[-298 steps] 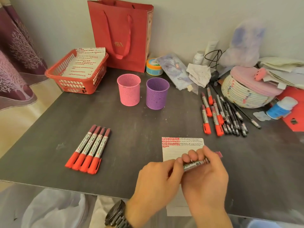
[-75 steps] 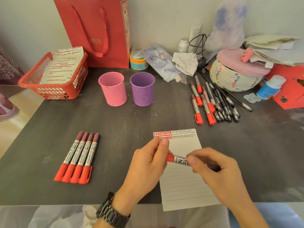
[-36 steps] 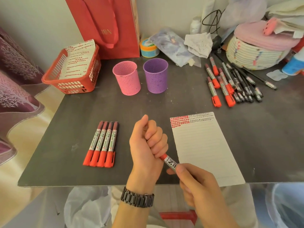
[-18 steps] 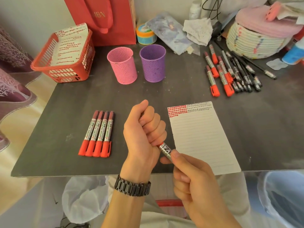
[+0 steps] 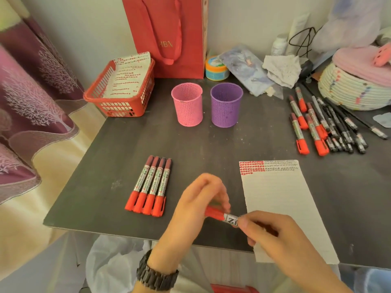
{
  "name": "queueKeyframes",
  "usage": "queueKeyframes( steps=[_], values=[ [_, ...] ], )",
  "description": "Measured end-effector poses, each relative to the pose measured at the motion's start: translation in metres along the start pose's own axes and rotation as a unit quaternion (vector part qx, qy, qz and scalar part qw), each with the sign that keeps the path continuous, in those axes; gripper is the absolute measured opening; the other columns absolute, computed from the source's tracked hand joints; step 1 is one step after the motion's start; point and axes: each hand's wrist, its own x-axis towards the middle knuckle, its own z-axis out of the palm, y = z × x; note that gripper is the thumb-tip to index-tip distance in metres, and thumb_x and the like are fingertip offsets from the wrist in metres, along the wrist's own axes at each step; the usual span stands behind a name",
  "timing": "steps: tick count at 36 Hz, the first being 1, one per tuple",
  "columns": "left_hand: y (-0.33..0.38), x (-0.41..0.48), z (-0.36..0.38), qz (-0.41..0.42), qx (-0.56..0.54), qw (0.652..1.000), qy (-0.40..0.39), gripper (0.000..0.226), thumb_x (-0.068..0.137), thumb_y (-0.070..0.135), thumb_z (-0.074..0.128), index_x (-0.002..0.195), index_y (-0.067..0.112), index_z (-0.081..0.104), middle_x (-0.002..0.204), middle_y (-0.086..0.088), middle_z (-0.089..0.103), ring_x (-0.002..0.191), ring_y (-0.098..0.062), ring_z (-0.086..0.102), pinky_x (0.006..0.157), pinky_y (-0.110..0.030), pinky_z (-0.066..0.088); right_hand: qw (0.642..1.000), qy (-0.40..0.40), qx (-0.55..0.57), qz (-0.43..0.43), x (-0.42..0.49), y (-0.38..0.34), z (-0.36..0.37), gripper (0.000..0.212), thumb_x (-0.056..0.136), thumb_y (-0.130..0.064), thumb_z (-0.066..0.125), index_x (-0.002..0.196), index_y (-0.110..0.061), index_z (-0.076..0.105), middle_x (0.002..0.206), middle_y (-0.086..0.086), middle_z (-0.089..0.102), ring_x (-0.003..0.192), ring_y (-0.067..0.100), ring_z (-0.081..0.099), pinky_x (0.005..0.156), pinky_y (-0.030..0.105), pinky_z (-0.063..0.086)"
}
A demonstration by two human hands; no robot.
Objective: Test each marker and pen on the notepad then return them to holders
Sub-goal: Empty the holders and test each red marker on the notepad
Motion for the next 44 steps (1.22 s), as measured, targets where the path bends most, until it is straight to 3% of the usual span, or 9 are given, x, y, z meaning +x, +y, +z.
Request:
queueKeyframes(
  steps=[3,6,10,14,17,22,29,36,44],
  values=[
    [-0.003,-0.017,-0.024,-0.012,0.218,0.974,-0.057,0.02,0.095,0.033,0.052,0.1,0.036,0.071,0.095,0.011,0.07,0.089,-0.01,0.063,0.081,-0.027,0.049,0.997,0.028,-0.072,-0.019,0.011,-0.002,-0.005,0.034,0.061,-0.073,0.056,0.09,-0.06,0.07,0.089,-0.023,0.072,0.087,-0.005,0.063,0.068,0.007,0.045],
    [0.004,-0.035,-0.046,-0.057,0.252,0.963,-0.081,0.022,0.098,0.032,0.056,0.115,0.039,0.068,0.098,0.012,0.072,0.088,-0.012,0.062,0.09,-0.031,0.05,0.99,0.024,-0.124,-0.069,0.021,-0.008,-0.004,0.039,0.058,-0.074,0.061,0.093,-0.06,0.07,0.088,-0.027,0.072,0.088,-0.005,0.064,0.072,0.013,0.048],
    [0.02,-0.049,-0.073,-0.054,0.318,0.946,-0.021,0.022,0.097,0.037,0.062,0.117,0.04,0.068,0.095,0.011,0.074,0.089,-0.02,0.063,0.088,-0.036,0.052,0.981,0.008,-0.145,-0.127,0.037,-0.019,0.013,0.048,0.06,-0.074,0.064,0.107,-0.066,0.058,0.087,-0.029,0.071,0.09,-0.004,0.064,0.072,0.011,0.049],
    [0.035,-0.059,-0.105,0.019,0.314,0.942,0.114,0.023,0.092,0.053,0.062,0.109,0.04,0.072,0.094,0.007,0.075,0.088,-0.019,0.067,0.085,-0.042,0.053,0.98,0.059,-0.106,-0.159,0.057,-0.021,0.033,0.056,0.07,-0.074,0.058,0.122,-0.054,0.052,0.115,-0.035,0.063,0.096,-0.002,0.063,0.071,0.017,0.05],
    [0.036,-0.059,-0.126,0.079,0.301,0.904,0.292,0.017,0.089,0.046,0.064,0.102,0.044,0.075,0.1,0.016,0.073,0.097,-0.004,0.066,0.083,-0.019,0.049,0.965,0.098,-0.174,-0.17,0.07,-0.015,0.047,0.06,0.075,-0.078,0.048,0.128,-0.053,0.046,0.126,-0.041,0.045,0.116,-0.003,0.05,0.094,0.023,0.045],
    [0.014,-0.046,-0.141,0.017,0.35,0.817,0.458,0.017,0.086,0.057,0.063,0.097,0.051,0.074,0.099,0.017,0.06,0.102,-0.008,0.054,0.08,-0.027,0.043,0.934,0.105,-0.304,-0.153,0.087,-0.001,0.077,0.069,0.084,-0.071,0.048,0.143,-0.035,0.043,0.156,-0.009,0.031,0.145,0.013,0.019,0.113,0.03,0.025],
    [-0.019,-0.036,-0.128,-0.058,0.473,0.751,0.457,0.031,0.089,0.06,0.047,0.108,0.05,0.069,0.092,0.02,0.055,0.097,-0.012,0.042,0.089,-0.044,0.044,0.884,0.134,-0.416,-0.165,0.088,0.018,0.091,0.06,0.088,-0.063,0.057,0.136,-0.027,0.057,0.154,0.003,0.044,0.145,0.024,0.036,0.109,0.043,0.041],
    [-0.026,-0.04,-0.119,-0.034,0.478,0.738,0.476,0.018,0.089,0.048,0.054,0.104,0.05,0.064,0.08,0.023,0.053,0.093,-0.01,0.04,0.087,-0.039,0.039,0.889,0.139,-0.402,-0.172,0.089,0.02,0.089,0.055,0.088,-0.058,0.06,0.134,-0.028,0.058,0.153,-0.001,0.045,0.144,0.023,0.037,0.107,0.044,0.041],
    [-0.027,-0.043,-0.118,-0.046,0.486,0.736,0.469,0.019,0.091,0.046,0.051,0.103,0.045,0.066,0.088,0.019,0.056,0.097,-0.011,0.039,0.089,-0.041,0.041,0.887,0.149,-0.399,-0.178,0.091,0.023,0.089,0.053,0.088,-0.058,0.06,0.132,-0.029,0.058,0.152,-0.002,0.046,0.144,0.021,0.036,0.106,0.043,0.042]
  ],
)
